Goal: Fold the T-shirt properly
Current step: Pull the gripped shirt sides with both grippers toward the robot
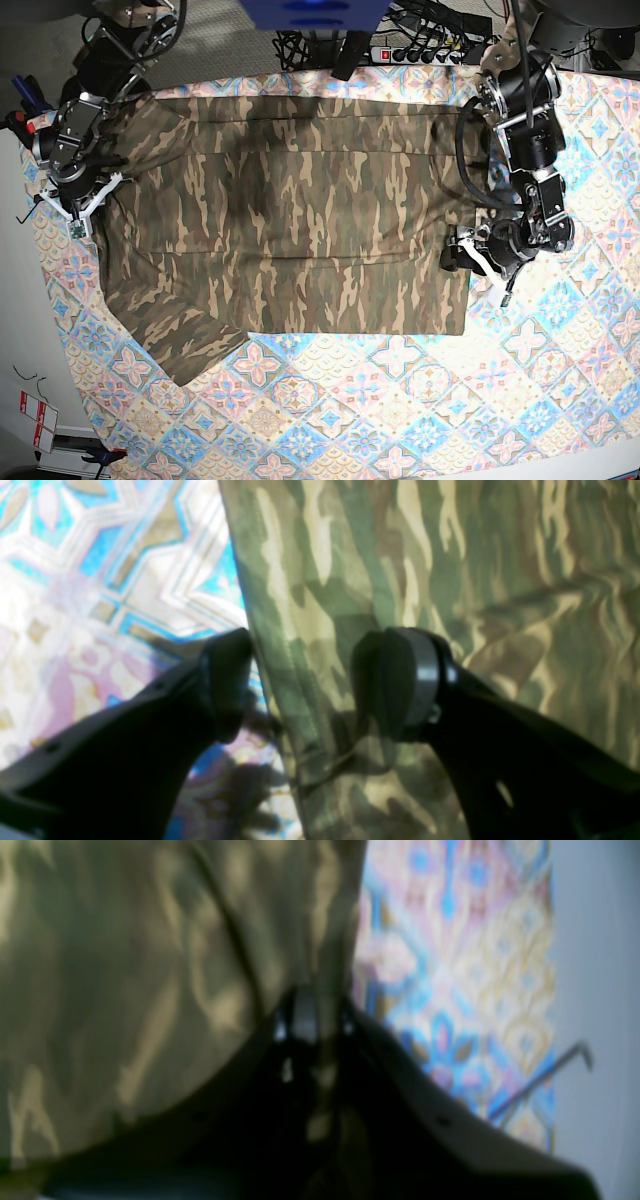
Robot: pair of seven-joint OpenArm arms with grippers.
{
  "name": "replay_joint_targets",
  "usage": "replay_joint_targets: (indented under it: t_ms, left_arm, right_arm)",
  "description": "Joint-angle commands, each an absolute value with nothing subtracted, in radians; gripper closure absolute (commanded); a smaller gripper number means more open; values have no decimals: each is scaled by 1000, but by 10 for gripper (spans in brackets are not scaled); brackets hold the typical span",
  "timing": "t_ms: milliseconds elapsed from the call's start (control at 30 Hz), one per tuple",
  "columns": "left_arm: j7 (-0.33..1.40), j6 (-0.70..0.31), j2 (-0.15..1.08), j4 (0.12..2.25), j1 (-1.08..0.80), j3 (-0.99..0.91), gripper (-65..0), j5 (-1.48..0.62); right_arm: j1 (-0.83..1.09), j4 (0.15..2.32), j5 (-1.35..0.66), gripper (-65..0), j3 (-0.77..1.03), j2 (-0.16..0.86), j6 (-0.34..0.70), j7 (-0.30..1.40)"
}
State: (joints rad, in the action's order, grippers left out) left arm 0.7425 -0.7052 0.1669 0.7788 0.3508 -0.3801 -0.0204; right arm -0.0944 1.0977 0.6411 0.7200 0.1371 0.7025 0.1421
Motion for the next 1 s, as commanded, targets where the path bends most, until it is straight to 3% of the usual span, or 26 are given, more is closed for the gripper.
replay_joint_targets:
  t_ms: [0,267,433,667,967]
  left_arm:
    - [811,-698,160,773,346,-341,-392,7]
    - [868,-698,170,774,321,-140,-209,-183]
    - [866,-698,170,774,305,-82,-91,-191]
    - [866,-698,209,803,306,-101,-78,-200]
    - [1009,-698,265,1156,237,-173,-78,-199]
  right_arm:
    - [-131,1122,604,-28,717,150,698,124]
    - [-136,1122,598,-29,714,150,698,162]
    - [-136,1122,598,-28,714,150,698,163]
    - [-136,1130,578,-17,717,145,698,136]
    - [-133,1202,481,-15,711,133,698,81]
